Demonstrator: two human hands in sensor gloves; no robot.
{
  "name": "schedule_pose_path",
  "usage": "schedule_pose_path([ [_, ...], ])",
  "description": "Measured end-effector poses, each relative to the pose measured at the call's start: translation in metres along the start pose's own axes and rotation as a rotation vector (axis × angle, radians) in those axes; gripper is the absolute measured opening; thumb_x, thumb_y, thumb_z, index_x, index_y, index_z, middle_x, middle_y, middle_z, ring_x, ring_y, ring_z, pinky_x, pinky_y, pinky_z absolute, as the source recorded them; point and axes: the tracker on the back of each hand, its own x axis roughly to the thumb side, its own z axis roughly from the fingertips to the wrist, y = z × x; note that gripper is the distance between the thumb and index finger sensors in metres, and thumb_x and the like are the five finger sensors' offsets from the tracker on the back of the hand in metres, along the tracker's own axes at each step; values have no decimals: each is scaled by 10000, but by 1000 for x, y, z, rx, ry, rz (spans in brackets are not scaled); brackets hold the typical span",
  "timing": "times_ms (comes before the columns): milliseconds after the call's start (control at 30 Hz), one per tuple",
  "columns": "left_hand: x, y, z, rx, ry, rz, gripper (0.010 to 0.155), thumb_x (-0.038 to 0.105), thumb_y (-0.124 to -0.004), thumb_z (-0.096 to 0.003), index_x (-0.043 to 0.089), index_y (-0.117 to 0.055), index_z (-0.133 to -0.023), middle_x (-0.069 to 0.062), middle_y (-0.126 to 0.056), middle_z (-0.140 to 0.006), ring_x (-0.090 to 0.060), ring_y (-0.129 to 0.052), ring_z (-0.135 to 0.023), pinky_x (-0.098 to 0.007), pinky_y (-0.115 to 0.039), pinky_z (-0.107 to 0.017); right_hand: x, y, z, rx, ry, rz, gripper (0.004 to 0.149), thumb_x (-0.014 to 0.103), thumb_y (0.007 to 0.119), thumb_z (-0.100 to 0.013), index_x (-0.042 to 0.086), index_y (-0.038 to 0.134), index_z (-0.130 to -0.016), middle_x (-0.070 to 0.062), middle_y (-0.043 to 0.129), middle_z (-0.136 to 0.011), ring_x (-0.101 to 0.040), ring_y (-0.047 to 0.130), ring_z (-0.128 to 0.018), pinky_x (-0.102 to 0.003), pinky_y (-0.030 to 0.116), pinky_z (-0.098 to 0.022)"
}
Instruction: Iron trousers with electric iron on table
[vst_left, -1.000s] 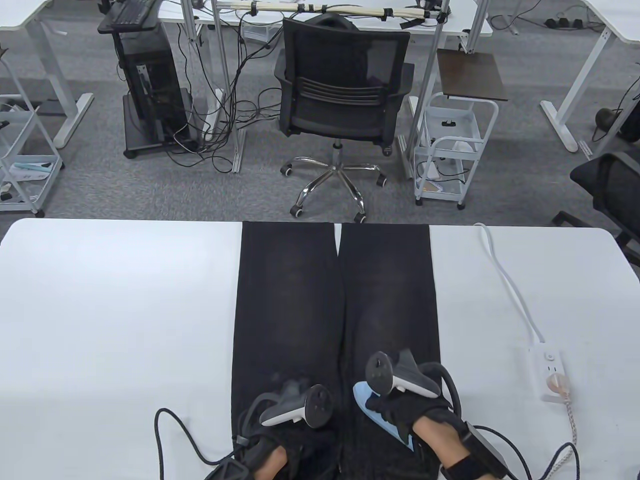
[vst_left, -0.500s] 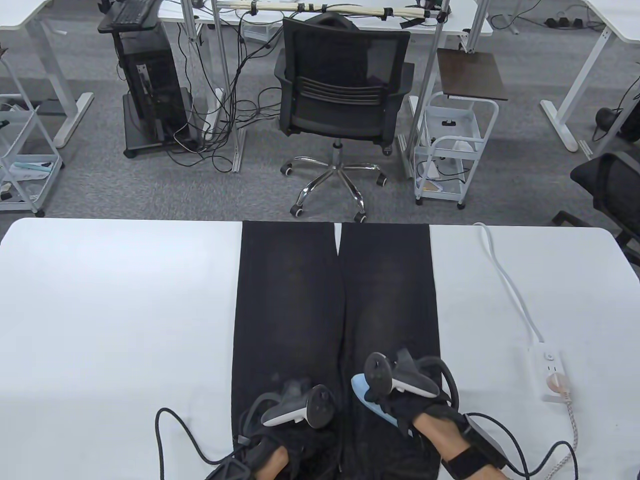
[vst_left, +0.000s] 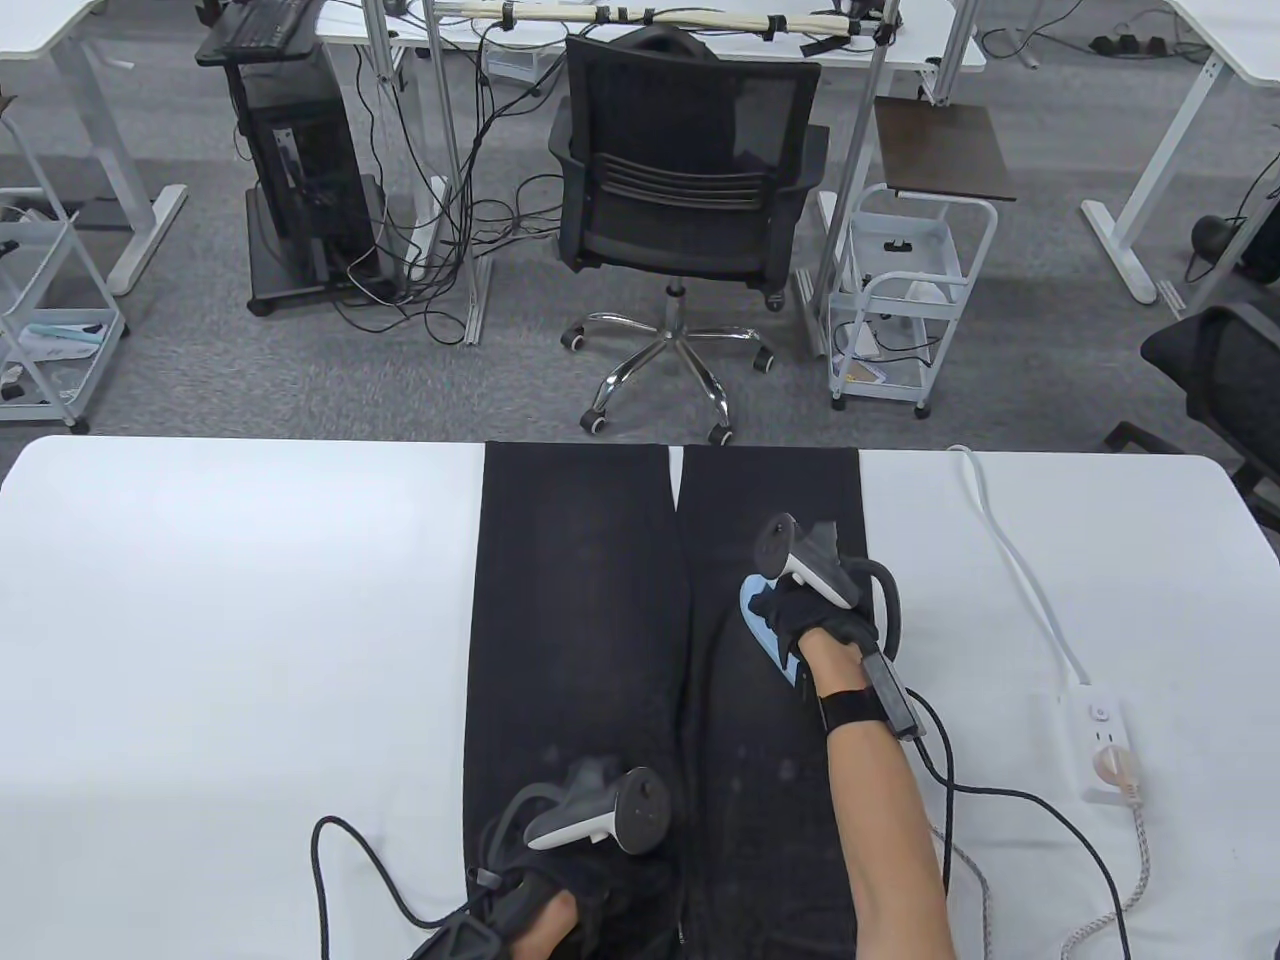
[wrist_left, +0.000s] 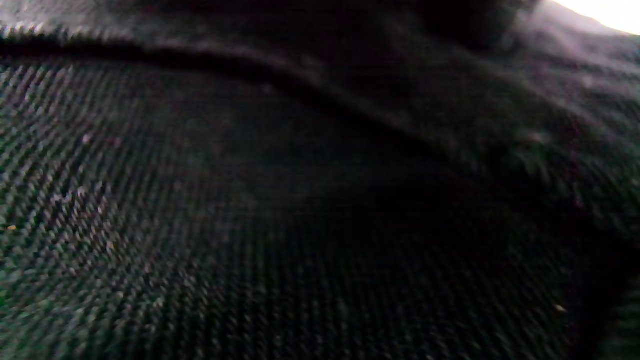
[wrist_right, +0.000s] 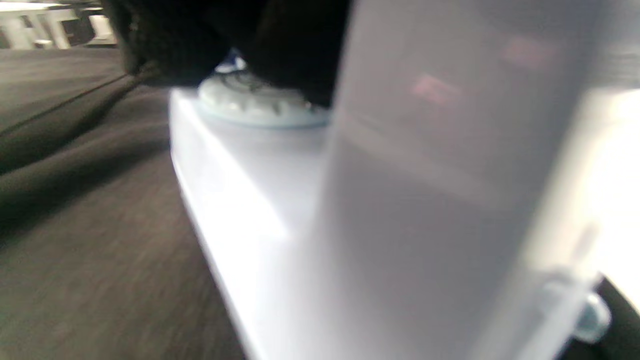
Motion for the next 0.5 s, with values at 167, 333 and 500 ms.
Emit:
schedule_pose_path([
  [167, -1, 0, 0, -1, 1, 4, 974, 582, -696, -560, 71, -148, -1182, -313, -1, -1154, -630, -61, -1004, -778, -258, -690, -1, 1, 11, 66, 43, -29, 571, 514, 757, -467, 59, 661, -799, 92, 892, -433, -52, 955, -215, -365, 904, -246],
  [333, -1, 0, 0, 0, 1, 3, 973, 585, -694, -560, 73, -148, -1181, -312, 1, -1153, -628, -61, -1004, -777, -256, -690, 4, 9, 48, 125, -44, -14, 564, 495, 754, -481, 40, 645, -796, 81, 891, -438, -58, 964, -221, -374, 909, -250],
  [500, -2, 0, 0, 4, 2, 3, 983, 589, -690, -558, 75, -130, -1183, -309, 3, -1153, -626, -59, -1004, -775, -254, -690, 8, 24, 112, 172, -213, 39, 559, 487, 757, -491, 35, 639, -798, 76, 889, -444, -62, 967, -230, -375, 908, -256],
])
